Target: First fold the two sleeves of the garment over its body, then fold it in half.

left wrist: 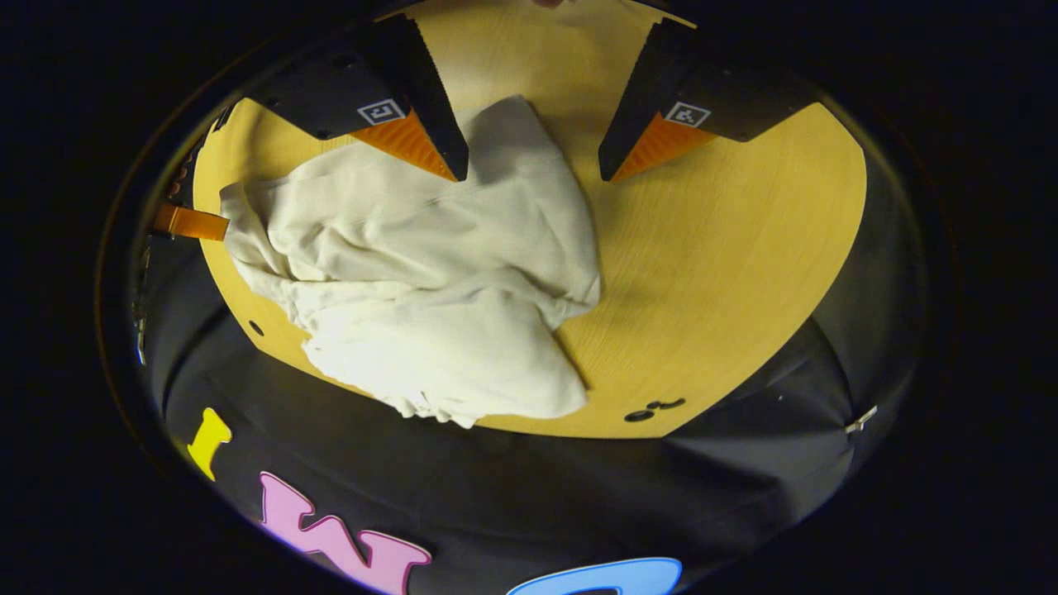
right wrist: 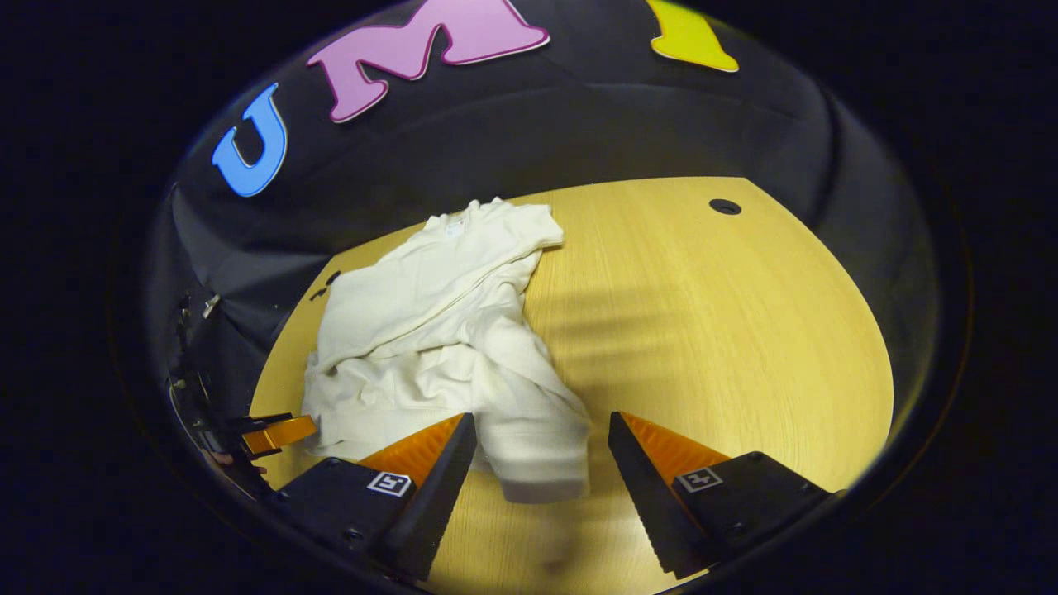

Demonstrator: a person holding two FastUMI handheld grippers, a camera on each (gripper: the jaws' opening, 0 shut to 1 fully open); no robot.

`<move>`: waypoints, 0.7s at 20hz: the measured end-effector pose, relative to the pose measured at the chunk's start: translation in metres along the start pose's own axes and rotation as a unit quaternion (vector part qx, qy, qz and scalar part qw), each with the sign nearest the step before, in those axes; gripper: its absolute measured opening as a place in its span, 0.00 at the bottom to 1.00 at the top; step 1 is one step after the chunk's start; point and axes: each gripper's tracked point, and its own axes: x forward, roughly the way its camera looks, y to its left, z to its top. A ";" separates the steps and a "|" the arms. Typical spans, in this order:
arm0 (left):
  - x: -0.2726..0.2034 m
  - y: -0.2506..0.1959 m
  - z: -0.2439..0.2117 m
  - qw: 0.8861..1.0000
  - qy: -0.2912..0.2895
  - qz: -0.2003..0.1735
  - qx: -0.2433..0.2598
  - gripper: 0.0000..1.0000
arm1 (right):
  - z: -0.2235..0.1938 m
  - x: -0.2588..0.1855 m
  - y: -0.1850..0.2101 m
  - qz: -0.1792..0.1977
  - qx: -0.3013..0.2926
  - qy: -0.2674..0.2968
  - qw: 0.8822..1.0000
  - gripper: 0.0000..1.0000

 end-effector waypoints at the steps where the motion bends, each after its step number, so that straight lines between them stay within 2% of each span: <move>1: 0.004 -0.001 -0.006 1.000 0.005 0.003 -0.001 0.98 | -0.007 0.005 0.003 -0.001 -0.003 0.009 1.000 0.99; 5: 0.008 -0.001 -0.015 0.999 0.007 0.029 0.037 0.99 | -0.019 0.020 0.002 -0.015 -0.006 0.027 0.999 0.99; 8: 0.010 -0.007 -0.016 0.998 0.007 0.034 0.044 1.00 | -0.029 0.024 0.000 -0.022 -0.008 0.039 0.999 0.99; 12: 0.009 -0.012 -0.019 0.998 0.007 0.026 0.050 0.89 | -0.031 0.029 0.001 -0.030 -0.025 0.041 0.998 0.94; 14: 0.010 -0.019 -0.019 0.998 0.007 0.020 0.060 0.76 | -0.032 0.029 0.000 -0.034 -0.024 0.046 0.998 0.82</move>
